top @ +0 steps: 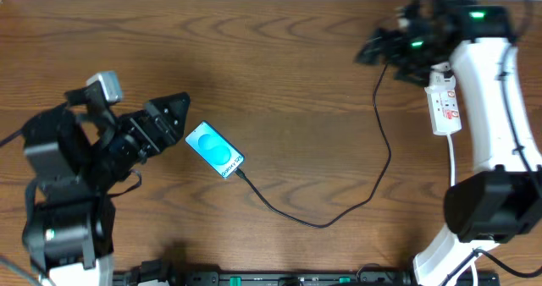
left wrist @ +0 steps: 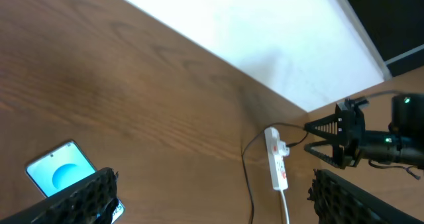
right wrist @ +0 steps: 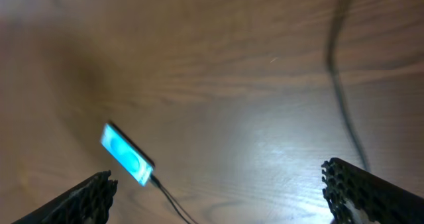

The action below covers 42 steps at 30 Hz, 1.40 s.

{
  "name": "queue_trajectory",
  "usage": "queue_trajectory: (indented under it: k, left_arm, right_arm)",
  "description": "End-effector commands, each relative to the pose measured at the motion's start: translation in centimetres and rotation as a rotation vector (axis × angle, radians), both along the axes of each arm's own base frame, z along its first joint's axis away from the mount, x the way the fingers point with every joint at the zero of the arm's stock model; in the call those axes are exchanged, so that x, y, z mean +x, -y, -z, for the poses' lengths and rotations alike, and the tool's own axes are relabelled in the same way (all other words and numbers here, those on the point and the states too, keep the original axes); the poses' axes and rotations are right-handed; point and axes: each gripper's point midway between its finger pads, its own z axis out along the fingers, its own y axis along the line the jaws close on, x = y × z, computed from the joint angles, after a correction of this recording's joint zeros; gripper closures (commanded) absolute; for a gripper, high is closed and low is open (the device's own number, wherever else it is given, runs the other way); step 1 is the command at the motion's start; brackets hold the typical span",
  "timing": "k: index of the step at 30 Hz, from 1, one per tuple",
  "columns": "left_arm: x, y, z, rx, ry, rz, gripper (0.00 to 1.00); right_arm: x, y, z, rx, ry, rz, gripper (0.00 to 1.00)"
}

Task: Plug charger to phone and switch on socket
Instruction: 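Open the left gripper and lift it away from the phone, then move the right gripper to the orange switch beside the plugged socket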

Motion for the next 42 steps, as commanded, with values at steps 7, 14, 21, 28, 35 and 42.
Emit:
queue_trajectory:
  k: [7,14,21,28,35,42]
  left_arm:
    - [0.1,-0.8,0.2,0.009,-0.021,-0.03,0.06]
    - [1.4,-1.0,1.9,-0.001,-0.086,-0.028,0.06]
    - [1.5,-1.0,2.6,0.002,-0.113,-0.023,0.06]
    - [1.4,-1.0,2.8,0.006,-0.12,-0.02,0.06]
    - [1.4,-1.0,2.8,0.012,-0.117,-0.017,0.06]
    - [1.4,-1.0,2.8,0.012,-0.117,-0.017,0.06]
  right_arm:
    - [-0.9,10.9,-3.6,0.203,0.122,0.141,0.01]
    - [-2.4,18.1,-2.8,0.084,0.165,0.218,0.01]
    - [-0.9,19.9,0.5,0.046,0.141,0.206,0.01]
    - [1.5,20.4,6.3,0.147,0.067,0.149,0.01]
    - [3.0,21.6,9.5,0.131,0.039,0.085,0.01]
    - [3.4,21.4,12.1,0.115,0.045,0.004,0.01]
